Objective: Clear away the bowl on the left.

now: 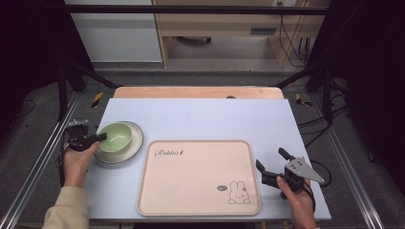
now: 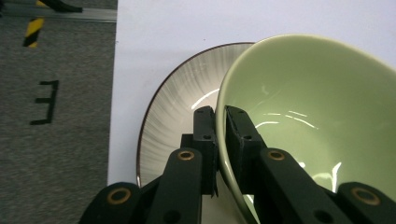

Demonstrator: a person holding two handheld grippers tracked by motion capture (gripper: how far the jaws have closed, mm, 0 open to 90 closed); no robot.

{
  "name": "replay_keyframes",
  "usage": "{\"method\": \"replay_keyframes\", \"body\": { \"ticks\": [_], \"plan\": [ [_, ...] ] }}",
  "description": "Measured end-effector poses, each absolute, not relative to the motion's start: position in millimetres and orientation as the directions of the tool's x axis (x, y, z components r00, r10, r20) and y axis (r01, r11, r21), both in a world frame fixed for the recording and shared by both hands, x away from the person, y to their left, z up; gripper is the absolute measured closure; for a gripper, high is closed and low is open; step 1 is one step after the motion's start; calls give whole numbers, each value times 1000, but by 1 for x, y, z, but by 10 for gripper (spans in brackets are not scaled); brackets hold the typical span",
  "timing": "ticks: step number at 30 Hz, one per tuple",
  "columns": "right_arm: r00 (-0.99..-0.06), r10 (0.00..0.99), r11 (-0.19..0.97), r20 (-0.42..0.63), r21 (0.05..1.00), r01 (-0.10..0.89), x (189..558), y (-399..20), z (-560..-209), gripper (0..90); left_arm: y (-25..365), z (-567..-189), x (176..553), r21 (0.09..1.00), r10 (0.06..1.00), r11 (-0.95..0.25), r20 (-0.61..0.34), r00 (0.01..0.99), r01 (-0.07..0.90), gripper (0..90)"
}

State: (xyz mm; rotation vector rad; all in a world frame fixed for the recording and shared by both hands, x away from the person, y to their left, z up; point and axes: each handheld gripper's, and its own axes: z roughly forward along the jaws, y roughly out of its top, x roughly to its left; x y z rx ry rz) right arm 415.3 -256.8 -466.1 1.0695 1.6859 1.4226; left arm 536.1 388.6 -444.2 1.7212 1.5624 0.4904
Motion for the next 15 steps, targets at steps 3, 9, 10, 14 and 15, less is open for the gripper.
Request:
{"method": "replay_keyframes", "body": {
  "ticks": [3,9,10,14,15],
  "plan": [
    [-450,893,68,10,985,158,417,-255,-466,48,389,-444,534,735,958,53,-229,173,676,830],
    [-479,878,61,15,988,142,419,-252,-465,48,385,-442,529,739,962,61,-222,158,671,829],
    [-479,878,61,15,988,142,419,-252,-465,48,385,-442,529,739,962,61,-222,158,671,829],
    [-494,869,56,23,988,144,419,-250,-464,48,381,-438,526,746,967,51,-203,154,664,828],
    [-501,865,57,19,989,135,418,-249,-463,48,379,-435,525,750,962,63,-220,159,658,826]
  ]
}}
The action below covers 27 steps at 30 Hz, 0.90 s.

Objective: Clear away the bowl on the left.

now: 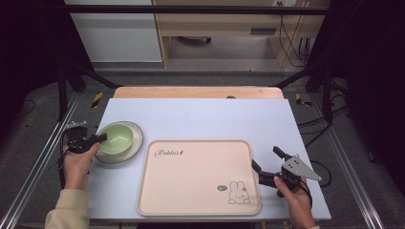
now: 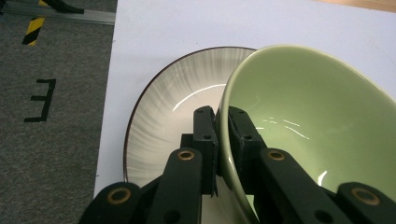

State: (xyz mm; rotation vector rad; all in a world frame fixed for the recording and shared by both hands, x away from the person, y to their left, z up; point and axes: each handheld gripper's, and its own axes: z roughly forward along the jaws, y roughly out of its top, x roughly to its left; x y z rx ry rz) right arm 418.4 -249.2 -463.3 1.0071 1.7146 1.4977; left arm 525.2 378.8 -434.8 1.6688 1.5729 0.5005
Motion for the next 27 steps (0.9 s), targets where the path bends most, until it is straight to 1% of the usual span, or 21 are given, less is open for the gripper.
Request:
{"method": "replay_keyframes", "body": {
  "ticks": [3,8,13,14,19,27],
  "plan": [
    [-509,861,54,23,989,137,419,-249,-464,49,375,-428,524,759,951,87,-256,173,645,828],
    [-494,869,37,37,990,139,417,-255,-465,48,366,-421,523,768,948,69,-248,197,636,827],
    [-465,884,26,50,988,155,414,-259,-465,47,353,-414,519,784,947,35,-224,231,619,827],
    [-466,883,20,54,988,153,414,-260,-464,47,348,-412,517,787,944,15,-214,251,617,827],
    [-472,880,30,44,989,148,414,-258,-465,47,337,-410,512,788,936,6,-220,274,615,826],
    [-454,890,28,44,988,151,413,-261,-464,47,322,-409,510,791,921,-15,-227,316,612,826]
  ]
}}
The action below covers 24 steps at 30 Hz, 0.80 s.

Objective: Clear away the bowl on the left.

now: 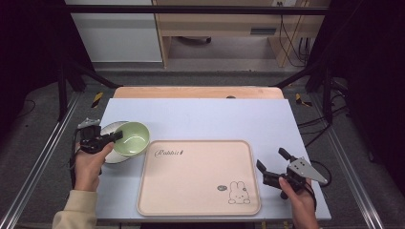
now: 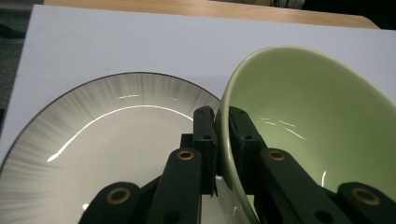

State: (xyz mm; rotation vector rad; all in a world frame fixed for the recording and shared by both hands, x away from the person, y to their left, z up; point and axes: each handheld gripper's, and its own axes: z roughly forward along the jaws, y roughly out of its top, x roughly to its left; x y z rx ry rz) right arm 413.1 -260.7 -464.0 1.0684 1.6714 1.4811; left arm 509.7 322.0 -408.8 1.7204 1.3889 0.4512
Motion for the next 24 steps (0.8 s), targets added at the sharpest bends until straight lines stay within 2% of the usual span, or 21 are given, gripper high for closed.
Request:
{"method": "replay_keyframes", "body": {
  "ticks": [12,24],
  "plan": [
    [-441,897,31,37,989,145,415,-261,-464,46,302,-406,505,800,907,-55,-210,366,597,826],
    [-427,904,55,9,989,137,409,-256,-461,45,314,-406,498,806,903,7,-260,343,592,826]
  ]
}}
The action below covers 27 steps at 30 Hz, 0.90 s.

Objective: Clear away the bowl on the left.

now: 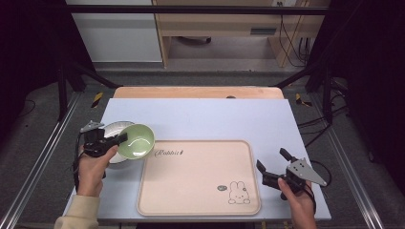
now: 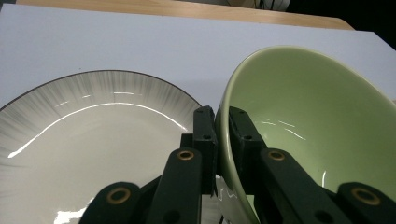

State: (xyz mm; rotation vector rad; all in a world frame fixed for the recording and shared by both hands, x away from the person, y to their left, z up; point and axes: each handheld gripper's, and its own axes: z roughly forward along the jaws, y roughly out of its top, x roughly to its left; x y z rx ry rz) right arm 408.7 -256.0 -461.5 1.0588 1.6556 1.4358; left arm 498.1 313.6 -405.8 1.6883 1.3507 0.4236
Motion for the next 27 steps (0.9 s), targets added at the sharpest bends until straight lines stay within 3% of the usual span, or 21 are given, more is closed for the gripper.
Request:
{"method": "replay_keyframes", "body": {
  "ticks": [13,27],
  "plan": [
    [-423,906,70,-1,987,146,413,-253,-464,46,317,-399,497,818,898,20,-267,349,574,826],
    [-397,918,77,-11,985,152,411,-257,-465,46,278,-397,497,822,868,-57,-240,435,567,826]
  ]
}}
